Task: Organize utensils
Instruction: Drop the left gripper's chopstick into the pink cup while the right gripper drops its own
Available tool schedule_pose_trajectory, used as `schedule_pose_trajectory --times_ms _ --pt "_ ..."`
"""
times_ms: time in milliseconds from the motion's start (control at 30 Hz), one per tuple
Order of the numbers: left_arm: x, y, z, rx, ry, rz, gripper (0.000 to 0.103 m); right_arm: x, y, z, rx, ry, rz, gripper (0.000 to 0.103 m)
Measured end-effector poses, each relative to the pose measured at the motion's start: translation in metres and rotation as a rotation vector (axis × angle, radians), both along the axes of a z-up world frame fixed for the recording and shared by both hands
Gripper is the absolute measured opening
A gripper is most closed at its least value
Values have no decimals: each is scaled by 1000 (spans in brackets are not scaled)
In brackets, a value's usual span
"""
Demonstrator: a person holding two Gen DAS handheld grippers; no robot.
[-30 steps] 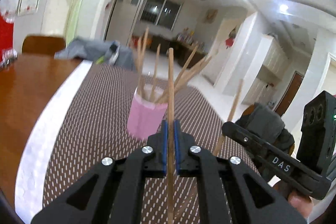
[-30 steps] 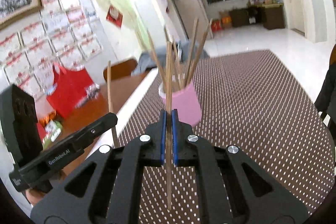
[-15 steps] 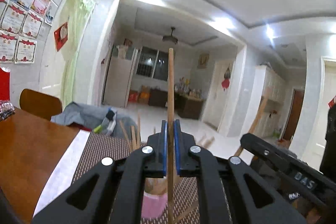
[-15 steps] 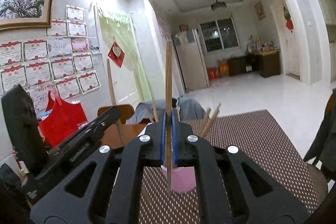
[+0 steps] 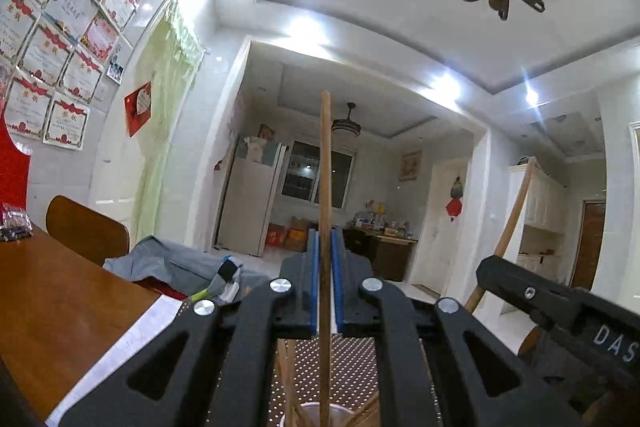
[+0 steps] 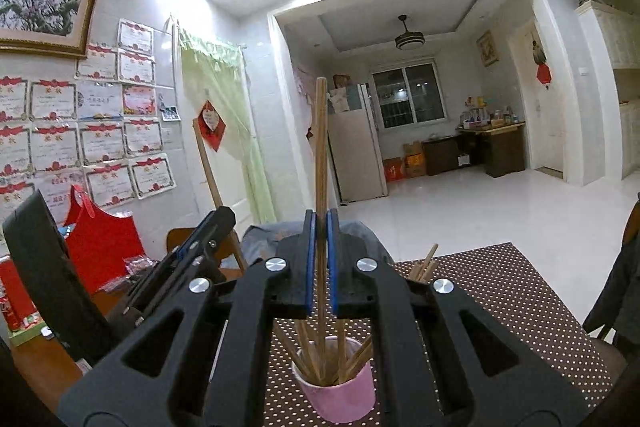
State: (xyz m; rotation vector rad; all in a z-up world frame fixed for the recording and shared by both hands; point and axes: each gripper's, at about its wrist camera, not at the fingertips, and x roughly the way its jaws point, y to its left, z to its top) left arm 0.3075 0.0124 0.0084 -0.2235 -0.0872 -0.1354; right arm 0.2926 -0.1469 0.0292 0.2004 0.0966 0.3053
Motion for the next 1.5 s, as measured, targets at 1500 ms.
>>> schedule_pose_trajectory --times_ms 1500 --pt "28 2 -2 138 295 36 42 24 11 -13 -72 117 17 7"
